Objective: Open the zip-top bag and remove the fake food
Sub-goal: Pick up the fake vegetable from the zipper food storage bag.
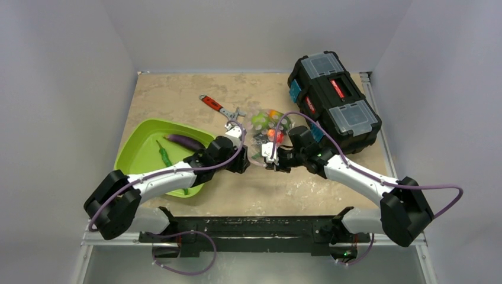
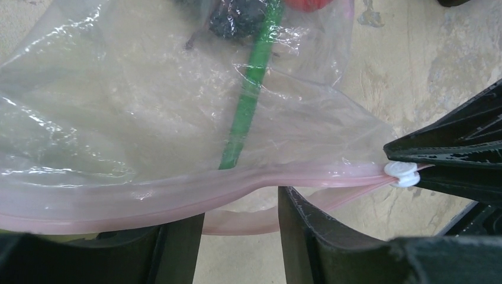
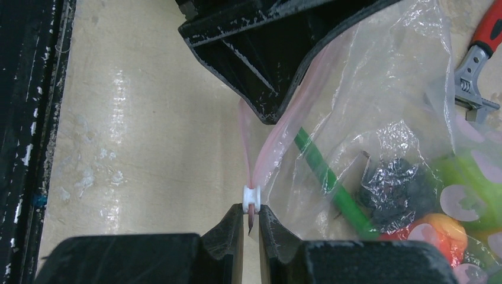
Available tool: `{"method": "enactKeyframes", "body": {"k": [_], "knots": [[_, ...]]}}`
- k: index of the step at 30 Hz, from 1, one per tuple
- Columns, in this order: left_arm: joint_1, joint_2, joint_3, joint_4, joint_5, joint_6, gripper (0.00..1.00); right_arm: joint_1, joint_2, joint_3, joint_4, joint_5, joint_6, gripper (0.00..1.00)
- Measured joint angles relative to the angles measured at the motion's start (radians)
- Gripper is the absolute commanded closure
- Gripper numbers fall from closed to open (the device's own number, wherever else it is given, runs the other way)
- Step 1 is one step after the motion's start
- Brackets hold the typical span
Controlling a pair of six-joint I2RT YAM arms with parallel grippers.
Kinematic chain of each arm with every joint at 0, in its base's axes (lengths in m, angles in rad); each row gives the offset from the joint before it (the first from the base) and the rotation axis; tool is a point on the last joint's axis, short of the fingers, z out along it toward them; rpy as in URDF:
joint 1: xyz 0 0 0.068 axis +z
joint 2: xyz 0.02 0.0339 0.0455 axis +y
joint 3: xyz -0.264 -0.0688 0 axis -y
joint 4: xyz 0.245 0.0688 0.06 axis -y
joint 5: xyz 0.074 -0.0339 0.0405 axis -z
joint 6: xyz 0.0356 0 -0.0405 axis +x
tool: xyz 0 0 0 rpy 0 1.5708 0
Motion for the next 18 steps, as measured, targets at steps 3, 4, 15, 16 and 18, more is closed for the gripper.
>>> {"method": "enactKeyframes", "body": {"k": [3, 4, 15, 16, 18], "knots": [[0.000, 0.032, 0.003, 0.020, 0.000, 0.008, 0.49, 0.000, 0.000, 0.000, -0.001, -0.004, 0.000, 0.97], [0.000, 0.044, 0.005, 0.027, 0.000, 0.010, 0.48, 0.000, 0.000, 0.000, -0.001, -0.004, 0.000, 0.97], [0.002, 0.206, 0.063, 0.122, -0.010, 0.043, 0.57, -0.001, 0.000, 0.000, -0.008, -0.005, -0.003, 0.97], [0.003, 0.214, 0.066, 0.122, -0.012, 0.045, 0.58, -0.001, 0.000, 0.000, -0.008, -0.005, -0.003, 0.97], [0.004, 0.234, 0.074, 0.122, -0.016, 0.050, 0.58, -0.001, 0.000, 0.000, -0.008, -0.005, -0.003, 0.97]]}}
